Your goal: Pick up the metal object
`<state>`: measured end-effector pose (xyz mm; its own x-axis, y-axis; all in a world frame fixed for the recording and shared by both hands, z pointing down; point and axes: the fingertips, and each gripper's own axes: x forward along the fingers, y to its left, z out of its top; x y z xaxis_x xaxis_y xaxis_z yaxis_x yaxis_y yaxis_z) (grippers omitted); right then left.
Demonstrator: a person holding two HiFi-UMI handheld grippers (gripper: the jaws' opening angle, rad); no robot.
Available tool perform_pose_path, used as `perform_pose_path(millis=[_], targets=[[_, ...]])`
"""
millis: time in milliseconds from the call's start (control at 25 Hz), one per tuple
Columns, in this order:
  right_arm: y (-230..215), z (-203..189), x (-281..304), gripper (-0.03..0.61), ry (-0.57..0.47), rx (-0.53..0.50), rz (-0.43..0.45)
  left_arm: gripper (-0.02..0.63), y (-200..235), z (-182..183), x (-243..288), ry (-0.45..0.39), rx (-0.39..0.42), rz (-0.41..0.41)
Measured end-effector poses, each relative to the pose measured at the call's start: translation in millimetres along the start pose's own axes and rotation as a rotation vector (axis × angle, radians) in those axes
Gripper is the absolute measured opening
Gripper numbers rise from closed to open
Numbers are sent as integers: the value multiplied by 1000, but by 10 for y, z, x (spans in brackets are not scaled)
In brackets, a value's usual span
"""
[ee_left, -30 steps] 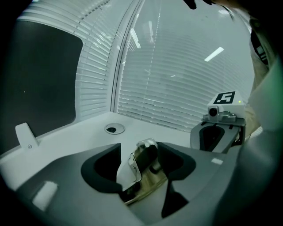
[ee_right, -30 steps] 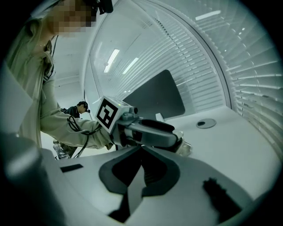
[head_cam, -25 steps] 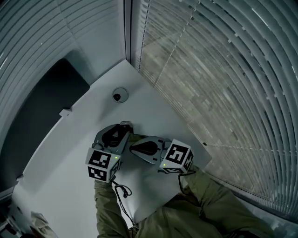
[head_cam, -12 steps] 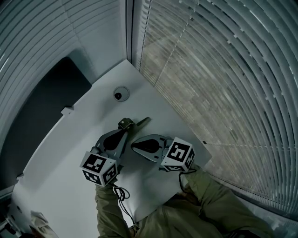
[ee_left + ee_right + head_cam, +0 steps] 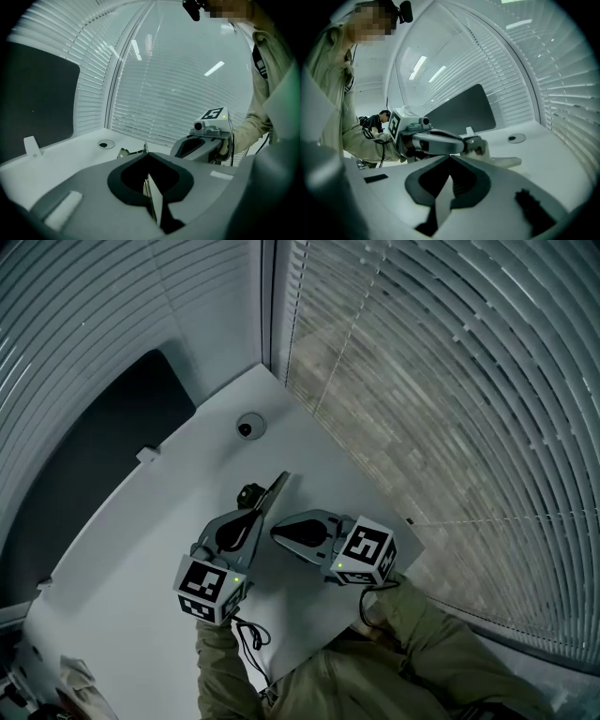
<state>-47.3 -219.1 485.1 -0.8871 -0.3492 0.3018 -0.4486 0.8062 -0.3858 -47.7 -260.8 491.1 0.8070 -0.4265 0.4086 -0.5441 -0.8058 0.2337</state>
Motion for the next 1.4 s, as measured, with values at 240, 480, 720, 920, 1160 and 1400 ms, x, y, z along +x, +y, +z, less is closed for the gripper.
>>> perform_pose_path(millis=[240,480,720,920,1160,1400], targets=[[287,148,-120,5,-31,-47,-14,6,-211,132,-392,-53,25,36],[718,242,-295,5,-82,-102,-37,6,-593,211,-874,-137,62,60],[1056,348,-454,5,-107,-154,-57,6,-903,340,-1225,-202,117,76],[1353,193,-659,5,-163,-192,-57,6,-1275,218,-1426,-239,158,95],[1685,197,-923,5,-200,-238,-32,6,-1703,288,-1643,-285,204,128],[2047,149,-1334,5,-194,-248,-3,6,-2202,356,-1860,-311,185,182]])
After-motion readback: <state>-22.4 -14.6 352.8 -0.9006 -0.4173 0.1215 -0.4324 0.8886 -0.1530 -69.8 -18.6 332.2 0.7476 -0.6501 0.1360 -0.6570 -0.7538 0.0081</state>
